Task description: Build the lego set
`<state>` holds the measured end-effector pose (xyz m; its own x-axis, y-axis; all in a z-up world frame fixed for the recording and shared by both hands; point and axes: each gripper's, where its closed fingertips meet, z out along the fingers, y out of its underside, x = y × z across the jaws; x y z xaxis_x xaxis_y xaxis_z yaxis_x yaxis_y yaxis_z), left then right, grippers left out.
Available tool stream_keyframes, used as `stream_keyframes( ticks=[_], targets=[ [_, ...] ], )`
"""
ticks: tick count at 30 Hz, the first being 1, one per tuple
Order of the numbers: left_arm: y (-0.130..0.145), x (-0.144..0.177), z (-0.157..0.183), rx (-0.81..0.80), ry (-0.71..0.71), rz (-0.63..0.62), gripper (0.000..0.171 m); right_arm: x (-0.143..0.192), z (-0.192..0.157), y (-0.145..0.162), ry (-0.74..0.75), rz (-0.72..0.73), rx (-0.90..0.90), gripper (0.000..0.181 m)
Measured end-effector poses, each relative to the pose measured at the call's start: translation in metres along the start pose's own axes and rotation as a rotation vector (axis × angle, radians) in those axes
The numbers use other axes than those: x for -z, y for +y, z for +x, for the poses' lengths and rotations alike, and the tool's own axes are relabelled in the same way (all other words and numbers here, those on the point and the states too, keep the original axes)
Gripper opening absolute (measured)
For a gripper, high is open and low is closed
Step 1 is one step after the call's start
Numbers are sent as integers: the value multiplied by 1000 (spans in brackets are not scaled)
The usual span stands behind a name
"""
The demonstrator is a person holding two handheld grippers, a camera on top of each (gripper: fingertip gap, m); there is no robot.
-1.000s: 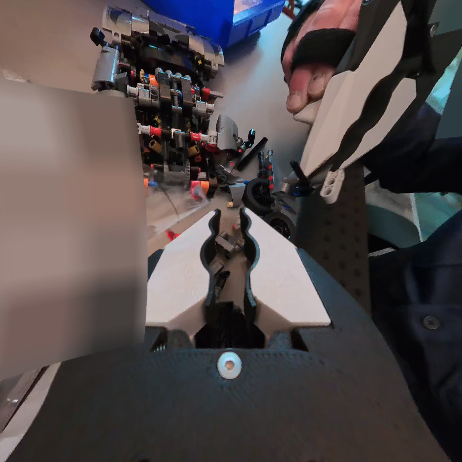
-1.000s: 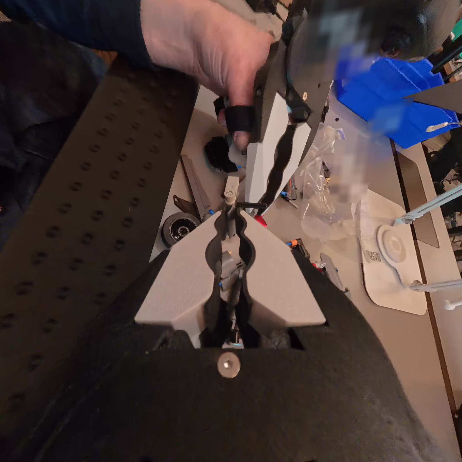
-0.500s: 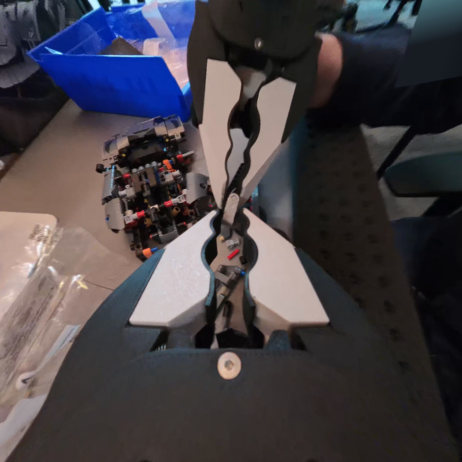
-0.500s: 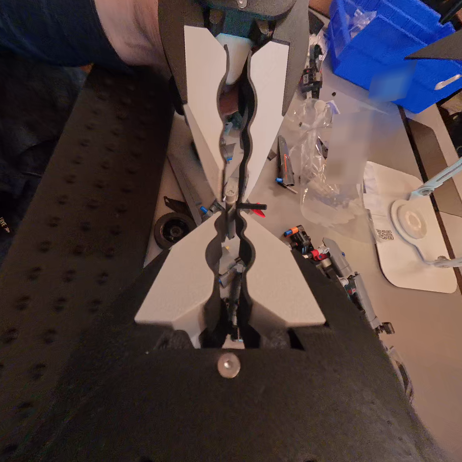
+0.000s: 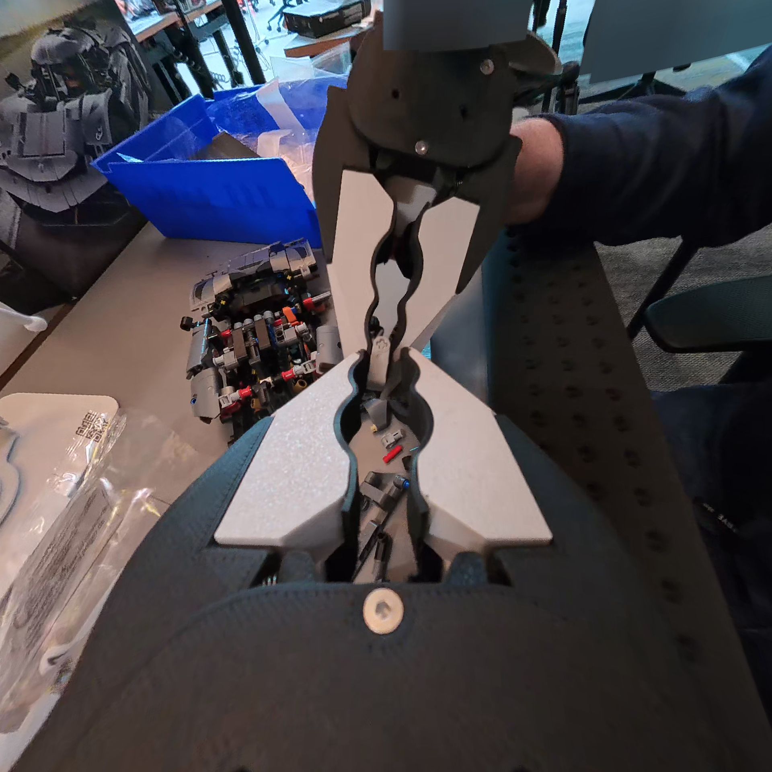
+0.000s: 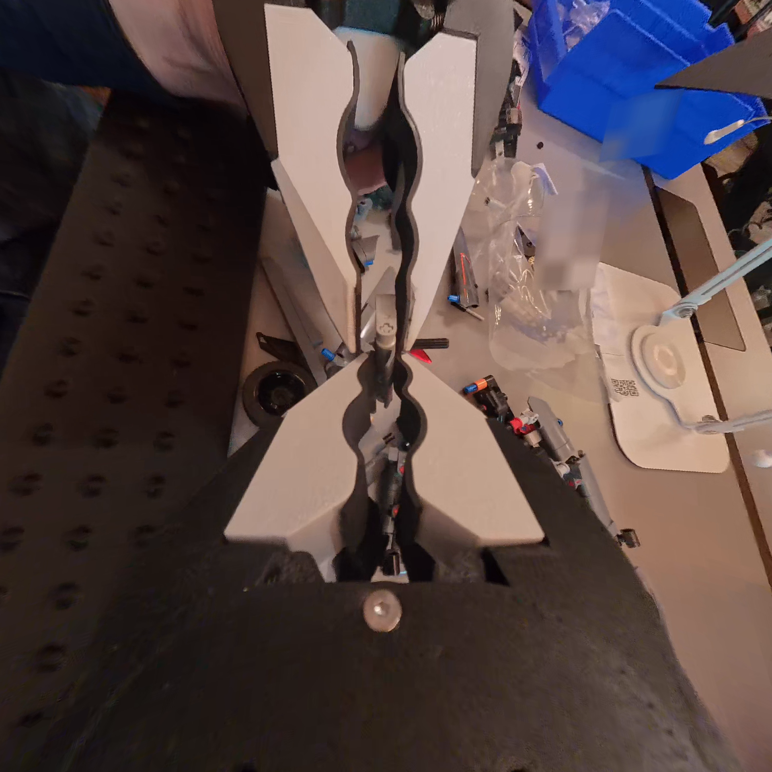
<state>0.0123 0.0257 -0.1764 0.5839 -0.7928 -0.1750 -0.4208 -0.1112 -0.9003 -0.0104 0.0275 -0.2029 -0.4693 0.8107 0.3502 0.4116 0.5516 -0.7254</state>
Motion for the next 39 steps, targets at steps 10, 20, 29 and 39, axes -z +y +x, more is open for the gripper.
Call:
stream_keyframes(
  ticks=[10, 20, 29, 39],
  targets=[
    [-1, 1, -1, -76, -82, -36, 5, -4, -1, 11, 36, -66, 55, 4],
    [4, 19, -26, -2, -146, -34, 5, 3, 8, 12, 41, -11, 8, 6],
    [60, -1, -29, 69, -129, -304, 13, 20, 21, 4, 11, 116, -131, 5],
    [18, -5, -18, 77, -83, -105, 30, 33, 34, -20, -6, 312, -266, 5]
  ],
)
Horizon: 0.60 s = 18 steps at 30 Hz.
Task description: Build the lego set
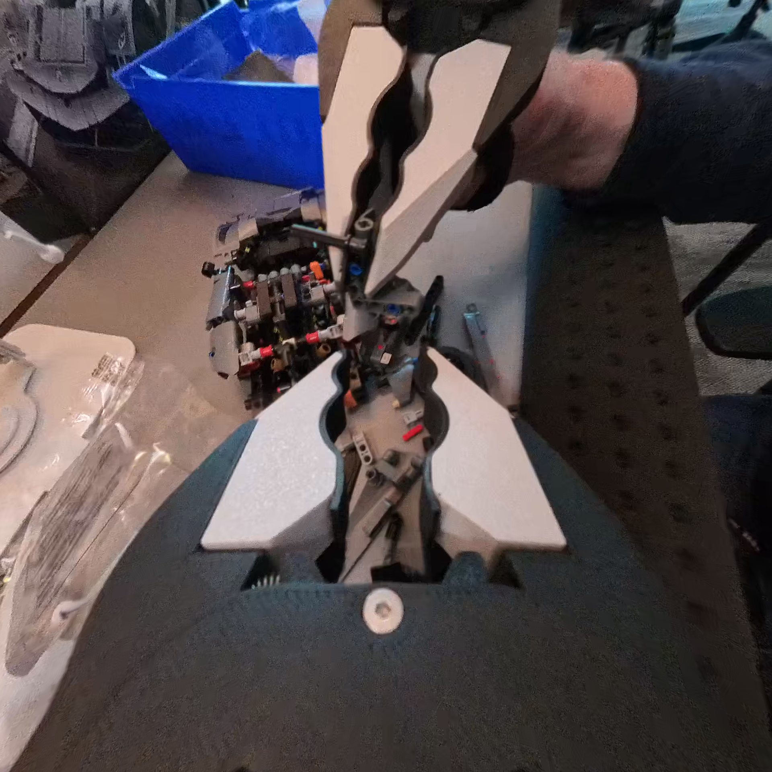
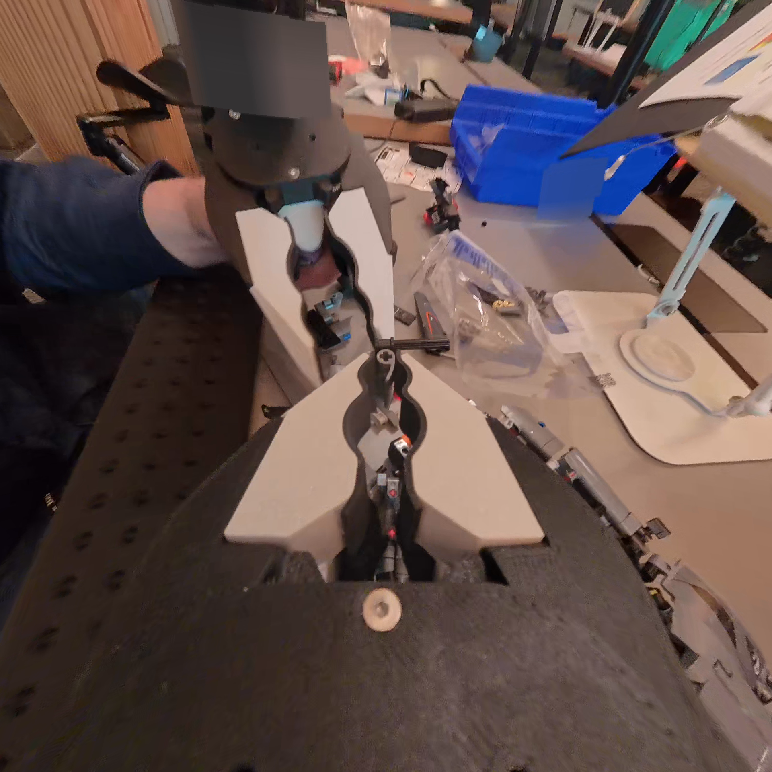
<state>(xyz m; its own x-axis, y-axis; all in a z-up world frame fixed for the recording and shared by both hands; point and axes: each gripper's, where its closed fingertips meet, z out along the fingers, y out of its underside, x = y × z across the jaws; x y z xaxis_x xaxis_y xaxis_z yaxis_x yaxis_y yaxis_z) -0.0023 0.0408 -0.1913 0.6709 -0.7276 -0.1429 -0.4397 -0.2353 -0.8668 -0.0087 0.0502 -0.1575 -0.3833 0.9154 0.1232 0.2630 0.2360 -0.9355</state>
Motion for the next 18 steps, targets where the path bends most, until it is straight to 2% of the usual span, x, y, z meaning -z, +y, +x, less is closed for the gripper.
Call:
stream_keyframes(
  ticks=[5, 8, 13, 16, 18],
  targets=[
    [-29, -5, 18, 151, 153, 155, 42, 4, -7, -21, -23, 129, 35, 4],
    [-40, 1, 16, 262, 230, 247, 29, 8, -8, -28, -41, 185, 20, 5],
    [-48, 5, 17, 304, 258, 315, 13, 13, -3, -36, 2, 231, 32, 4],
    [-49, 5, 17, 191, 178, 300, 0, 18, -2, -40, -23, 267, -14, 5],
    [-57, 8, 21, 200, 201, 342, 2, 26, -4, -49, -35, 333, -9, 4]
  ],
)
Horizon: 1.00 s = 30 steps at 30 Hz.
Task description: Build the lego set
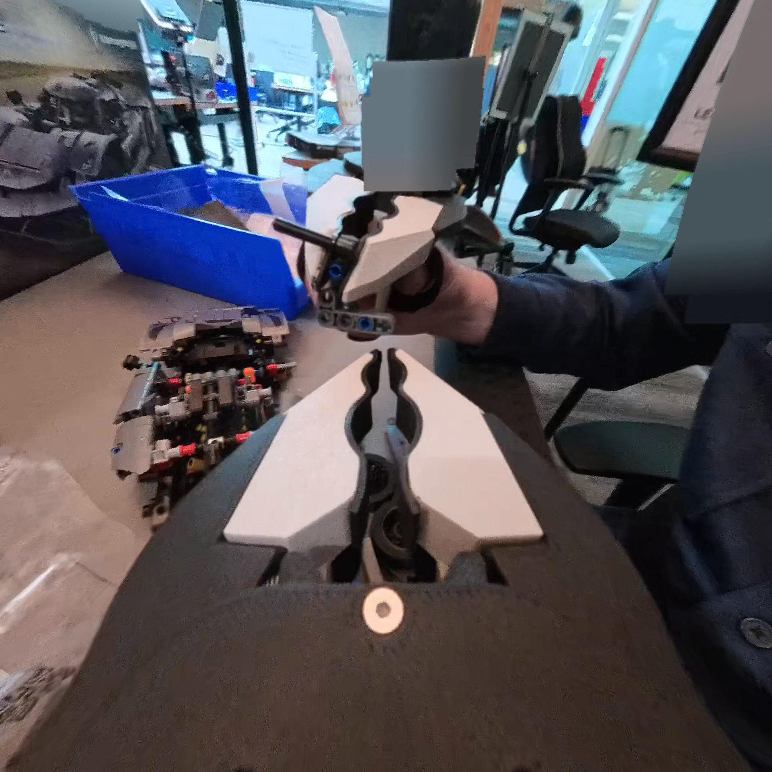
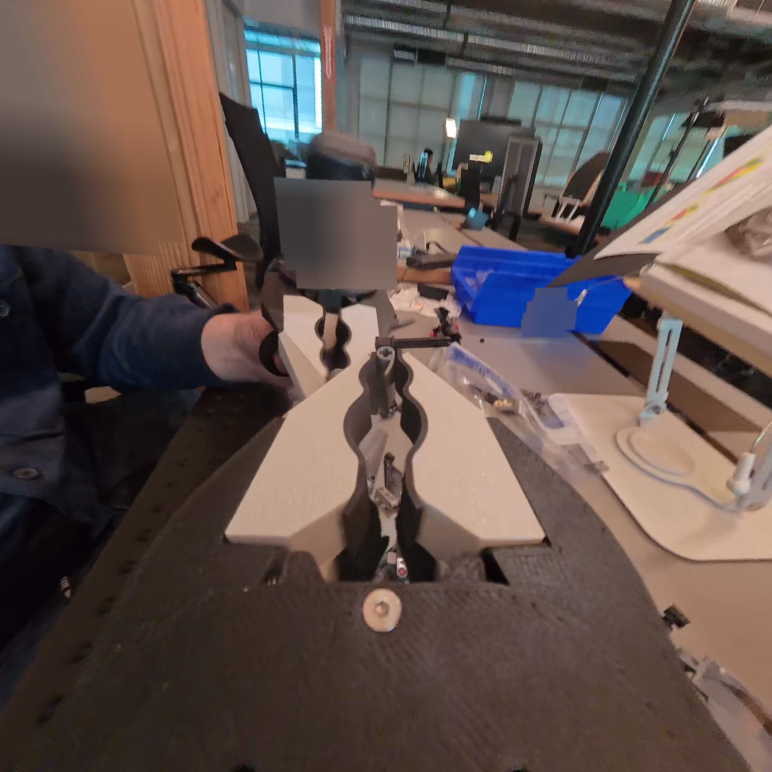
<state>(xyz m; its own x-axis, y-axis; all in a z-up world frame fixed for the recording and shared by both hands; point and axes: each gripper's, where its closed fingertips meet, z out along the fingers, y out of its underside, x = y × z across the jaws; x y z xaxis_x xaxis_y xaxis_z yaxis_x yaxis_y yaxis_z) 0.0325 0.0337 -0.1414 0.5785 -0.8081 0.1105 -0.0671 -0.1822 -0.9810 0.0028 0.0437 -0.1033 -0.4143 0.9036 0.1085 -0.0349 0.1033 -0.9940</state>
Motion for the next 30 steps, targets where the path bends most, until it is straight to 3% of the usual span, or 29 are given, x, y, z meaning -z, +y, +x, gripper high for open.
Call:
stream_keyframes(
  ticks=[4, 6, 9, 12, 22, 26, 30],
  targets=[
    [-19, 4, 6, 271, 198, 139, 52, 1, -13, -13, -60, 77, 38, 4],
    [-25, 3, 13, 347, 294, 178, 51, -1, -21, -17, -97, 104, 68, 4],
    [-35, 3, 31, 390, 437, 240, 34, -4, -36, -18, -167, 123, 95, 5],
    [-41, 4, 35, 398, 476, 276, 24, -3, -40, -20, -196, 141, 81, 4],
    [-24, 4, 8, 42, 79, 85, 19, 10, -18, -4, -112, -10, 47, 17],
    [-22, 18, -6, 37, 12, 62, 19, 21, -11, -13, 7, -15, 221, 35],
    [0, 11, -15, 108, -3, -50, 19, 6, -17, 6, 23, -142, 282, 34]
  ],
)
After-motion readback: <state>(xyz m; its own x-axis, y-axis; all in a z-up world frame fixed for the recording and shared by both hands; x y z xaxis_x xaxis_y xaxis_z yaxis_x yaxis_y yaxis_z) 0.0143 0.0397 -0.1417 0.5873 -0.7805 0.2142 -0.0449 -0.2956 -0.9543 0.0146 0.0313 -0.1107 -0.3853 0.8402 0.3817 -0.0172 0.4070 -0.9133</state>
